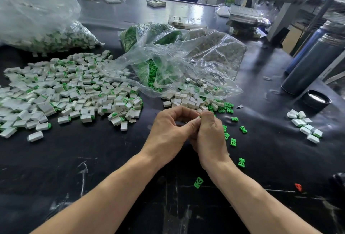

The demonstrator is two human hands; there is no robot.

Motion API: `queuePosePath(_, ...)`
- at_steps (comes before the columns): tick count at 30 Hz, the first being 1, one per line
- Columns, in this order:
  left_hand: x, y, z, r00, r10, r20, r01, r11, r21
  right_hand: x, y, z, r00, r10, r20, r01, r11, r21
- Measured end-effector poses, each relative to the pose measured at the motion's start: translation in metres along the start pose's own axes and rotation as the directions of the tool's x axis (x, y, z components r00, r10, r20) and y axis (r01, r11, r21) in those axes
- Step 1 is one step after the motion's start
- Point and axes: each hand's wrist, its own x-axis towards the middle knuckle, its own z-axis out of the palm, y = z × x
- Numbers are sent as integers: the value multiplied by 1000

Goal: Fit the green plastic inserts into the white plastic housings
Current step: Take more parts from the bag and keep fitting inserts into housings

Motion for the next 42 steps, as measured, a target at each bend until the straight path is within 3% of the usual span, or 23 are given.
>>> queuePosePath(24, -1, 2, 1, 1000, 20, -17, -19, 999, 42, 0, 1, -3, 1000, -22, 18, 21, 999, 49)
queuePosePath(33, 6, 5, -18, 985, 122, -125, -83, 956, 280, -1, -12, -25, 934, -335, 126, 350, 929, -122)
queuePosePath(42, 8, 3, -21, 991, 95, -97, -70, 969, 236, 3, -12, -28, 922, -334, 196, 374, 898, -232)
